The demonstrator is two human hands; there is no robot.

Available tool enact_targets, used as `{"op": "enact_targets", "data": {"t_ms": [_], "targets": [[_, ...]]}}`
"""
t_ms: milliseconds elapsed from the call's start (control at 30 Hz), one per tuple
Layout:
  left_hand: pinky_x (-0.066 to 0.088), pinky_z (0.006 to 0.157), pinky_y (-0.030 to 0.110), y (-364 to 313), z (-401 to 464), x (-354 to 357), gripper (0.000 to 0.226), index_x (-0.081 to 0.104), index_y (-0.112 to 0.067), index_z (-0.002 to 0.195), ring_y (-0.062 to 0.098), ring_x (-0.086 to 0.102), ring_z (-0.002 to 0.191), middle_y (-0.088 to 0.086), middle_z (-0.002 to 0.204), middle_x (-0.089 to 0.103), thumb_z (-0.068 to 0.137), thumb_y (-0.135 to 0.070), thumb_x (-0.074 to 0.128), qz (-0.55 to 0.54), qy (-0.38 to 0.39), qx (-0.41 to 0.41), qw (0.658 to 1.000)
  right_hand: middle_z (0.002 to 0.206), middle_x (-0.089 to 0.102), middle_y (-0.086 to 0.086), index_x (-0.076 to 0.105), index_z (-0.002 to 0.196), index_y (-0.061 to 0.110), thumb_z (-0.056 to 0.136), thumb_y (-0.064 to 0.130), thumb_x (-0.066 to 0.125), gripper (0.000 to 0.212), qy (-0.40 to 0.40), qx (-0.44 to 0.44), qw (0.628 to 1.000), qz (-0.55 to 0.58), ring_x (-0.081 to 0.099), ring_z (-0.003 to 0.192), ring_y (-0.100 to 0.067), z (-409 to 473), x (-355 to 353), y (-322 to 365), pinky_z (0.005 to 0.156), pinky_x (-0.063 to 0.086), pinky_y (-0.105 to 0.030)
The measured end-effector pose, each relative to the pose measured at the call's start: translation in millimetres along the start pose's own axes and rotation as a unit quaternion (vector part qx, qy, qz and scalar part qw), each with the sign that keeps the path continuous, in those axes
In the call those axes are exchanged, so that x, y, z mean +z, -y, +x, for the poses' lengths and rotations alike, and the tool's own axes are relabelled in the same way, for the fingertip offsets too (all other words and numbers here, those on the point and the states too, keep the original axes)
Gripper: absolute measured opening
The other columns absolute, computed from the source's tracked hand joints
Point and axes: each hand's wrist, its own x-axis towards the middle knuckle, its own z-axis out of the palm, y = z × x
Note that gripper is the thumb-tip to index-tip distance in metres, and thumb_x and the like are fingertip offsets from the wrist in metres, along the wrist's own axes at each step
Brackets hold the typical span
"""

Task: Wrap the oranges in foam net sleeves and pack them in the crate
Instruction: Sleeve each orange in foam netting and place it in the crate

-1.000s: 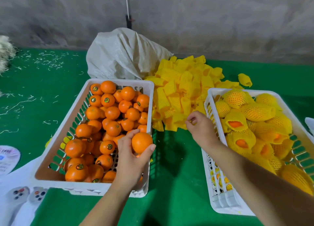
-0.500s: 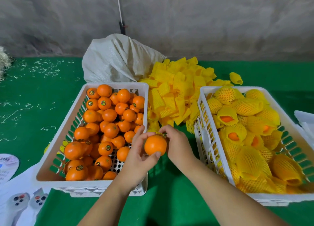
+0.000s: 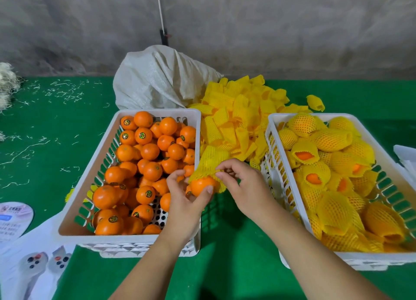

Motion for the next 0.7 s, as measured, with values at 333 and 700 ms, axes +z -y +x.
{"op": "enact_targets", "data": {"t_ms": [333, 700], "targets": [[0.062, 0.089, 0.041, -3, 2, -6, 0.046, 0.057, -0.034, 0.133, 0.028, 0.071, 0.111, 0.013, 0.123, 0.069, 0.088, -0.029, 0.067, -0.104, 0.01, -0.063, 0.993, 0.126, 0.048, 0.019, 0.052, 0.136, 0.03, 0.097, 0.037, 0.062, 0.041, 0.039, 0.019, 0.999, -0.031, 0.054, 0.11, 0.0, -30, 32, -4, 0.091, 0.054, -0.03], [0.052, 0.051, 0.033, -3, 3, 2, 0.033, 0.06, -0.013, 0.131, 0.024, 0.062, 0.057, 0.02, 0.094, 0.068, 0.099, -0.01, 0.069, -0.029, -0.037, -0.043, 0.998, 0.097, 0.057, -0.005, 0.064, 0.107, 0.003, 0.097, 0.008, 0.061, 0.012, -0.033, -0.051, 0.987, -0.146, 0.046, 0.077, -0.014, -22, 17, -8, 0.062, 0.041, -0.034]]}}
